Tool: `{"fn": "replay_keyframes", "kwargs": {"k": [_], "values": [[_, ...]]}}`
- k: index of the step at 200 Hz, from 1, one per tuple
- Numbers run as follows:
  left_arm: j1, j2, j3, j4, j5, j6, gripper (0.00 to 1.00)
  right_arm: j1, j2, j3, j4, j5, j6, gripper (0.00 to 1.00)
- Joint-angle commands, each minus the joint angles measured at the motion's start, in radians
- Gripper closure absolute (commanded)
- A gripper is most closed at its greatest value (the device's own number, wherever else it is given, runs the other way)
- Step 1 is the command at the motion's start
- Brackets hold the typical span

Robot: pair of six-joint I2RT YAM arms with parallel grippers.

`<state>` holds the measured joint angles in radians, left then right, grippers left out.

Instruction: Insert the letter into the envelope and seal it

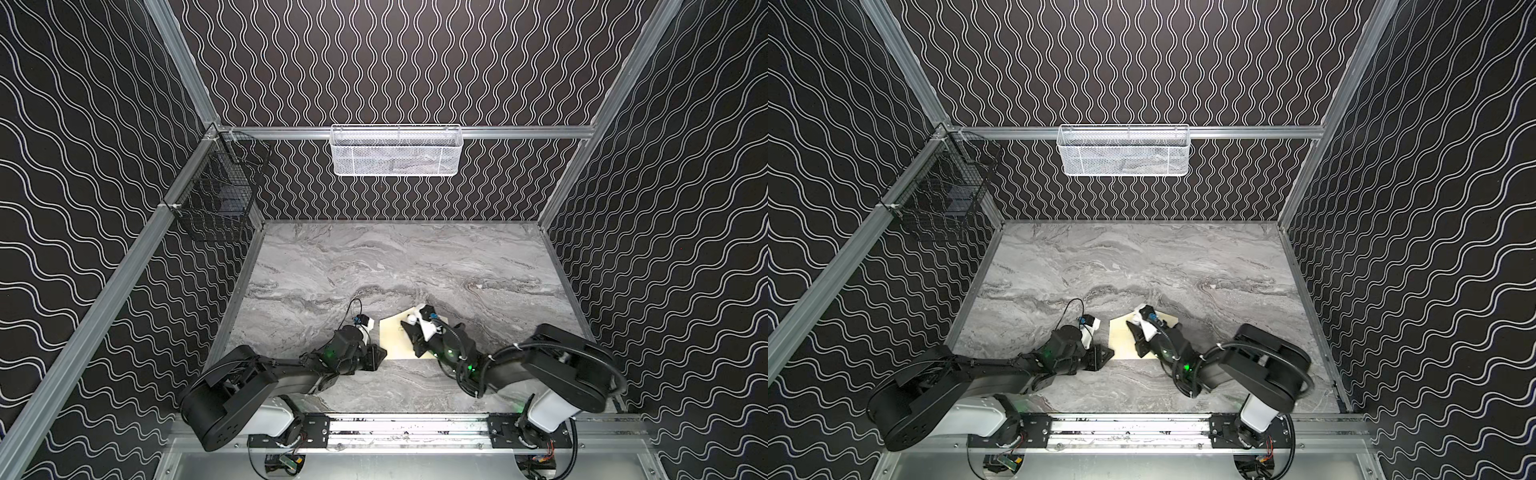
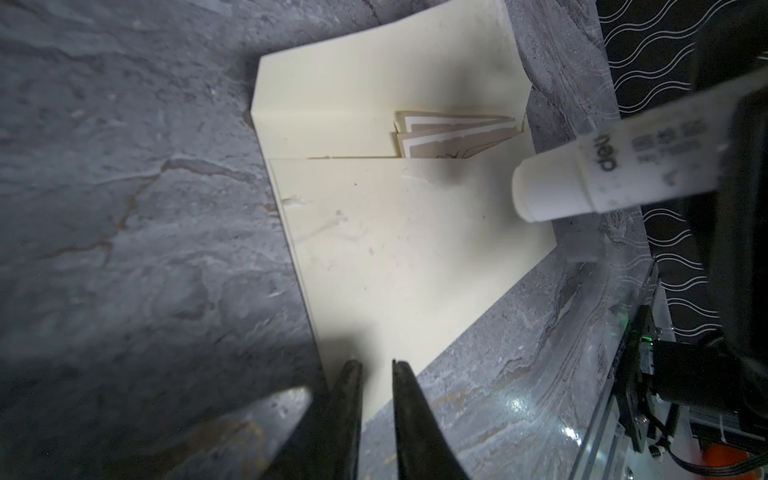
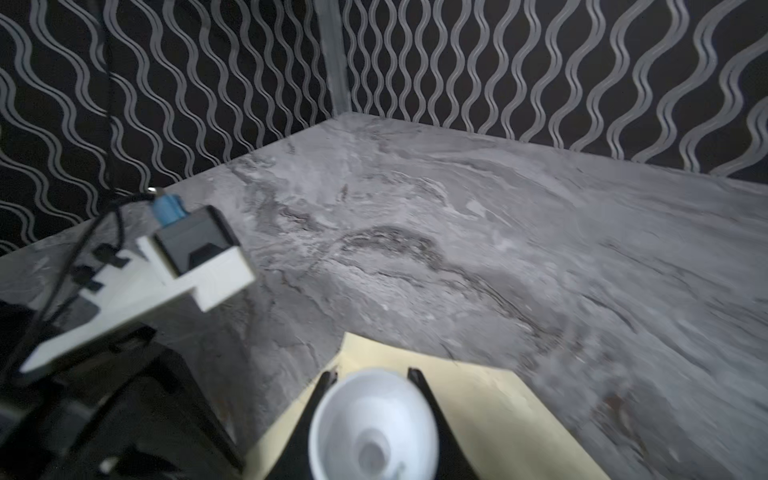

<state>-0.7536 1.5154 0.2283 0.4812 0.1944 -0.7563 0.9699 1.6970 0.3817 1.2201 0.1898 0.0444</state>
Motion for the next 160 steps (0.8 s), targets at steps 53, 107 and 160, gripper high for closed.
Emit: {"fn": "replay_keyframes", "kwargs": {"k": [53,107,160], "values": [[0.000,0.022,-0.011,-0.214,-0.045,0.006,0.79,0.042,0.276,0.158,0.156,-0.080,0.012,1.00],[-0.001,0.006,-0.021,-0.220,-0.050,-0.005,0.79,-0.021,0.338,0.125,0.151,-0.010,-0.025,1.00],[0.000,0.041,-0.017,-0.202,-0.045,-0.006,0.80,-0.049,0.310,0.156,0.094,-0.015,-0.039,1.00]]}}
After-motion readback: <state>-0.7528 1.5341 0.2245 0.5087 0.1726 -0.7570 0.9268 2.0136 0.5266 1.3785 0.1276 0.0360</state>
